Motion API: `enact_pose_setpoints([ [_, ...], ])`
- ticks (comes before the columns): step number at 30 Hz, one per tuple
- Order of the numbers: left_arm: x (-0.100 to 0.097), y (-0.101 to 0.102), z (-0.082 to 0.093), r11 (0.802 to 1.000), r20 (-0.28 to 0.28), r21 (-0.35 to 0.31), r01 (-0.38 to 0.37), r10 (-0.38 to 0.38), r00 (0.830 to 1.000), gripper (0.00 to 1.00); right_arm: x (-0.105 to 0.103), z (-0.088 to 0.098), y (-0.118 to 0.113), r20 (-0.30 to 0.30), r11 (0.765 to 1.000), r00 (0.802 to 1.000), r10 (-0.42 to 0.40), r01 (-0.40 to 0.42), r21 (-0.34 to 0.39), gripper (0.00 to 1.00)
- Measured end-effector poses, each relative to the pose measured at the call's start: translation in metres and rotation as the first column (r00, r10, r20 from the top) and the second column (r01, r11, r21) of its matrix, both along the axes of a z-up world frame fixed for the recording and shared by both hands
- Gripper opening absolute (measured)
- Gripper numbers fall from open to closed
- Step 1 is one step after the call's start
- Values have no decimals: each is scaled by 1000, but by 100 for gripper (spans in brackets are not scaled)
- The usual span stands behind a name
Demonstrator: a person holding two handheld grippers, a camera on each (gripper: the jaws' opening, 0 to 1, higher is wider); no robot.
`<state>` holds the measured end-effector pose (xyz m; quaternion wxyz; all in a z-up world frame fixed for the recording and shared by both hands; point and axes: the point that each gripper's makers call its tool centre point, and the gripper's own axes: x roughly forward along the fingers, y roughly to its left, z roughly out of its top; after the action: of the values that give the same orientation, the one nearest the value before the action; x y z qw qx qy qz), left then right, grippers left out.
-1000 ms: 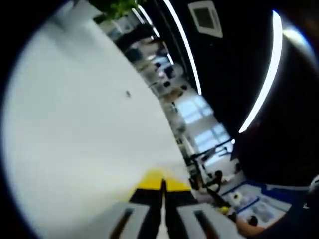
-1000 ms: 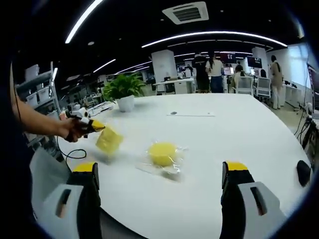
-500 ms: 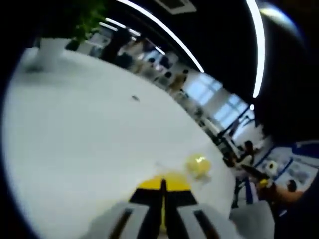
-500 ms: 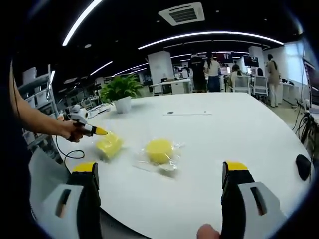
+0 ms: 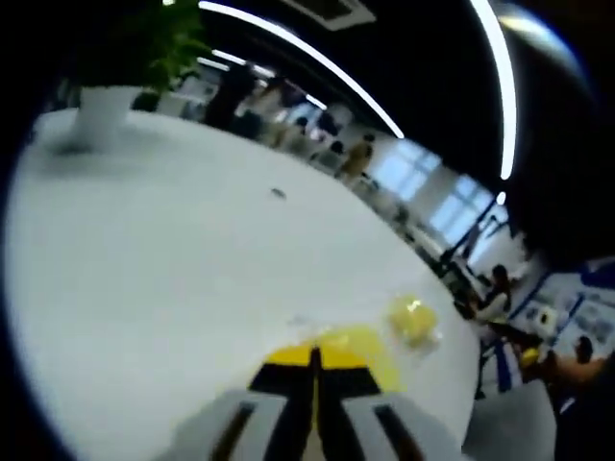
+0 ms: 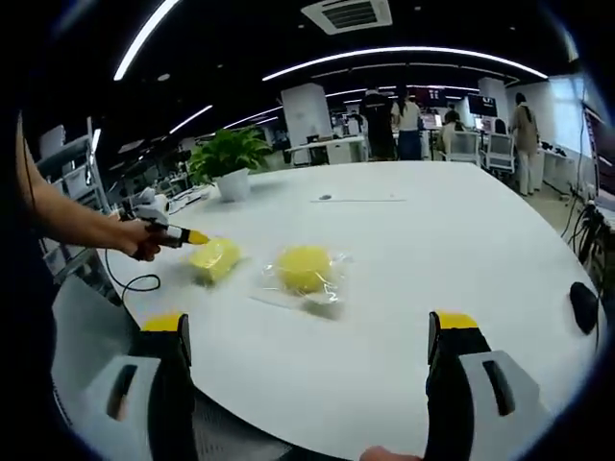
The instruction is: Compare the silicone blocks by pressing each to a similar depth, holding the contact briefly, and releasing to observe deformation and rebound differences across the visible hardness samples.
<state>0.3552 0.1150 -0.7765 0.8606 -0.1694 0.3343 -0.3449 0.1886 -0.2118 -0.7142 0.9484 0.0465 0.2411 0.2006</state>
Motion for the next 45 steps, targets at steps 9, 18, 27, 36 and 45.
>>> enact_pose_setpoints([
  [9,3,4,-12,991,66,127,51,-60,996,0,-7,-6,-7,-9,999,999,-47,47,-19,96],
  [18,10,13,-14,989,76,148,27,-38,996,3,-2,2,-1,19,1000,1000,-23,24,-7,96],
  [27,16,25,-5,993,80,107,-51,42,996,48,1,2,-3,18,999,999,-31,31,5,96],
  [36,0,47,36,991,220,131,-39,10,976,91,10,5,-8,28,999,999,-36,35,18,96],
  [45,-30,76,61,983,295,174,-60,6,955,100,19,14,-6,59,999,998,-23,21,26,96],
])
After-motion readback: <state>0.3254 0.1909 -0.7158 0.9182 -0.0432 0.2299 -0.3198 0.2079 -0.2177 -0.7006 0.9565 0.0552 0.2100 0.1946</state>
